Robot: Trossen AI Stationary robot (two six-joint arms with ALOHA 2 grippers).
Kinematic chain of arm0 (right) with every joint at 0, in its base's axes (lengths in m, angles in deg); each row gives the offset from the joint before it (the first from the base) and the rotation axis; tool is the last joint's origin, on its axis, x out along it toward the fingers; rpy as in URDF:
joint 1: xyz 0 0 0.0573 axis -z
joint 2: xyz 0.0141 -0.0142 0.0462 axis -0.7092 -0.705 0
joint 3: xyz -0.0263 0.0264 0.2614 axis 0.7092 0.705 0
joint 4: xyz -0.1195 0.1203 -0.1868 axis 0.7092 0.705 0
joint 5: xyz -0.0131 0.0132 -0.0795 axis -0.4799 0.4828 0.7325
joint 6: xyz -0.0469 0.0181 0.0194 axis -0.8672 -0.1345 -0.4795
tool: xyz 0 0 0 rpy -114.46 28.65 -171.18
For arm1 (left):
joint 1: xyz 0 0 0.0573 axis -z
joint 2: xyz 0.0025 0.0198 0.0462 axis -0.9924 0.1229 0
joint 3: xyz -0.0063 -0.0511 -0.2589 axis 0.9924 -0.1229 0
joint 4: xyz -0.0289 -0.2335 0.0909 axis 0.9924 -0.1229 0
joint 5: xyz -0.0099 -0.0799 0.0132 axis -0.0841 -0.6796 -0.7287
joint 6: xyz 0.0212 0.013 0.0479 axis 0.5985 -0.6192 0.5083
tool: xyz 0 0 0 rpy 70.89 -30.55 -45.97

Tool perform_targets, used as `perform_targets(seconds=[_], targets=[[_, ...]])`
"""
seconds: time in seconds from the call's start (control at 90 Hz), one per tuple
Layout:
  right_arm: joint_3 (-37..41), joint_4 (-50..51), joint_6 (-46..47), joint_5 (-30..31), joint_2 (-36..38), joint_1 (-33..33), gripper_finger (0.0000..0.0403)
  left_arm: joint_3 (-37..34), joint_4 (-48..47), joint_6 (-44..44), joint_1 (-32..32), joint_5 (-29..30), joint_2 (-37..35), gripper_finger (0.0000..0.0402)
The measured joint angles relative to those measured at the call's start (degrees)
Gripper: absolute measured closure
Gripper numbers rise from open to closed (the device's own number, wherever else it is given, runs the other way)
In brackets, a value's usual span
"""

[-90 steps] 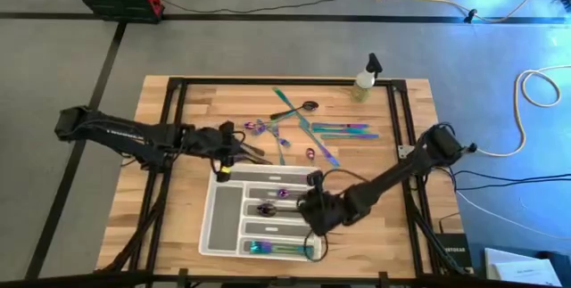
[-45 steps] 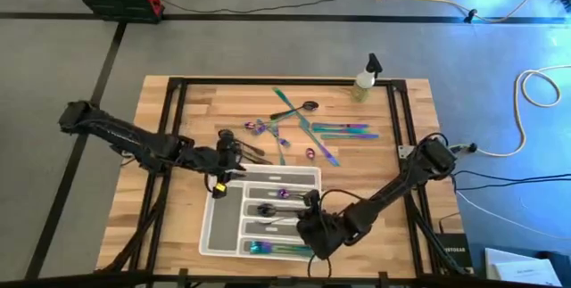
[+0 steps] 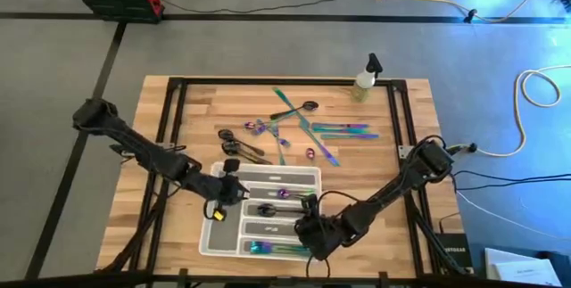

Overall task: Sort silverware
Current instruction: Put the blue fork into the white silverware tray

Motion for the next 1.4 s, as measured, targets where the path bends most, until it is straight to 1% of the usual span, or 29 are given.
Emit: perform_targets(seconds=[0.333,0.467,0.767,1.122,1.178,1.244,1.311,1.4], targets=[[0.0,0.0,1.2,-1.7,-0.5,0.0,0.04,0.0,0.0,-1.2,-0.1,0.1,0.6,0.033],[0.0,-0.1,3.2,-2.9,-0.5,0.0,0.0383,0.0,-0.1,-1.2,-0.1,0.1,0.6,0.033],[0.0,-0.1,5.7,-2.8,-0.5,0.0,0.0331,0.0,-0.1,-1.1,-0.1,0.1,0.5,0.033],[-2.5,1.6,4.6,-3.1,-0.5,0.0,0.0325,0.0,-0.1,-0.9,-0.1,0.0,0.5,0.033],[-2.4,1.7,4.2,-5.3,-0.5,0.0,0.0326,0.0,-0.1,-0.9,-0.1,0.0,0.5,0.033],[-2.4,1.1,4.1,-11.2,-0.5,0.0,0.0334,0.0,-0.1,-0.8,-0.1,0.0,0.5,0.033],[-2.5,-0.1,4.4,-16.3,-0.5,0.1,0.0355,0.0,-0.1,-0.8,-0.1,0.0,0.5,0.033],[-3.8,0.3,4.0,-17.1,-0.5,0.1,0.0391,0.0,-0.1,-0.8,-0.1,0.0,0.5,0.033]])
